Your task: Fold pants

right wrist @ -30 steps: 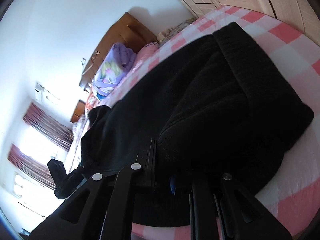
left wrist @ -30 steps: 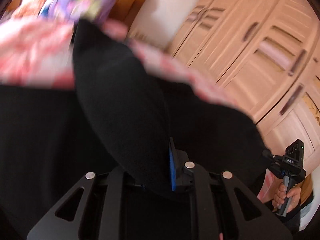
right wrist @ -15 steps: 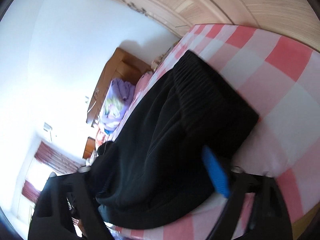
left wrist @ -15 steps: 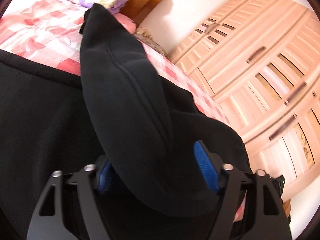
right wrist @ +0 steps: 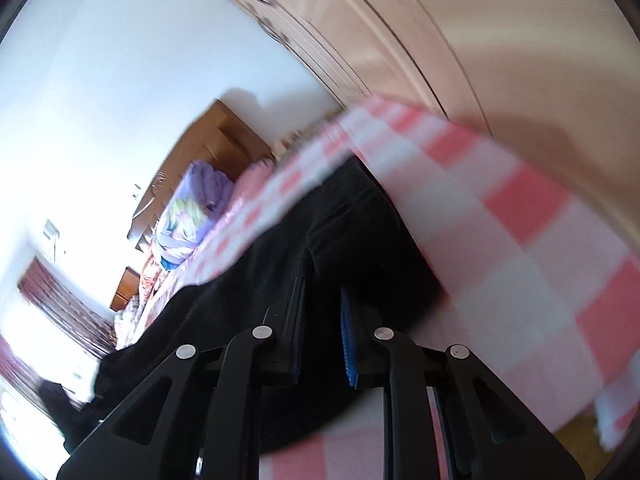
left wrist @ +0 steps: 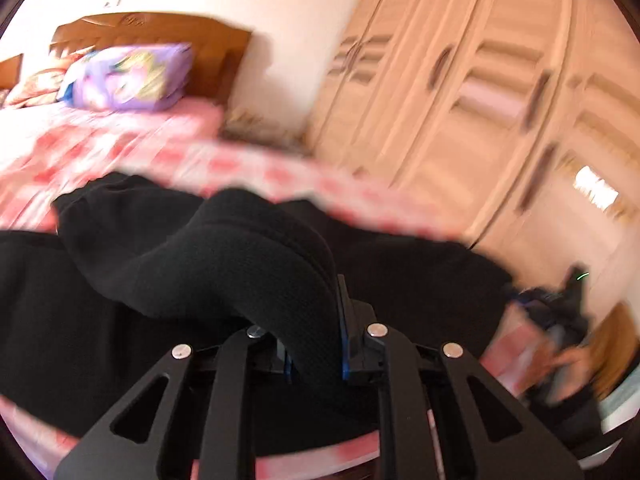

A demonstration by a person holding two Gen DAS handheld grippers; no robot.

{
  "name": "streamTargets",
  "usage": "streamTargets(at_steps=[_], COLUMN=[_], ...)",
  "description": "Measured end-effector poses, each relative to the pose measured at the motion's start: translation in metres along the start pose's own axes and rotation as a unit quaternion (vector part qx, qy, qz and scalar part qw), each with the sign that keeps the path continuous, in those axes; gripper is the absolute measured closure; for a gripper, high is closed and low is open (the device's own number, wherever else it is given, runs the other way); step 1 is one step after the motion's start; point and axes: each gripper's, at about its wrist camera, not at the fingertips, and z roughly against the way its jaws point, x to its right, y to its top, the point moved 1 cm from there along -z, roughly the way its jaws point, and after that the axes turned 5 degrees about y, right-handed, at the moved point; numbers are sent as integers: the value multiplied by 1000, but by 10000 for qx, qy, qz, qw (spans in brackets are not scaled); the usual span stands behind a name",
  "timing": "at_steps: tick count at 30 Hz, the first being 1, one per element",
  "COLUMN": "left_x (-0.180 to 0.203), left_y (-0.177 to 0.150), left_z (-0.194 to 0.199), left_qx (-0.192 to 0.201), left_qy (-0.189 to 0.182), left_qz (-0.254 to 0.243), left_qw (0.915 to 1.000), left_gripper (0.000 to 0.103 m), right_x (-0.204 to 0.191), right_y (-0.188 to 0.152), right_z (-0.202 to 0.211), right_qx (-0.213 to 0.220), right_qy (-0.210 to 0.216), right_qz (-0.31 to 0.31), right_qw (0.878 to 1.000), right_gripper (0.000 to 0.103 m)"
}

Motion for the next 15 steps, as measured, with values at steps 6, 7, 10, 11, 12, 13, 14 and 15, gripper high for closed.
streamTargets(at_steps=[6,7,10,11,12,13,14,15], left_x=[-59,-56,-44,-37,-33,-30,-28,-28], left_y=[-34,-30,-15,-7,-3,1,5,4], left_z=[-42,-41,-19,-5,3,12,20,22], left_qx=[-593,-578,-260,-77,39,169,286,279], left_qy=[-267,-243,-334,-376,-361,-349,-365,-370], left_qz=[1220,1190,1140,1084,1019,958,935,936], left_qw=[9904,9909,9926,9934,9941,9946,9945,9945], left_gripper=[87,87,88,88,88,88,88,88], right_x=[6,5,-3,-4,-12,-11,-8,-6], right_y=[-7,-7,-1,-1,5,4,2,0], right_z=[10,12,23,28,21,21,19,17], right_qx=[80,108,204,224,221,198,154,118], right_qy=[208,289,688,820,866,941,943,858], right_qz=[-173,-193,-410,-456,-481,-537,-574,-571], right_qw=[9996,9993,9966,9953,9948,9939,9938,9946], right_gripper=[89,89,89,89,89,89,89,89])
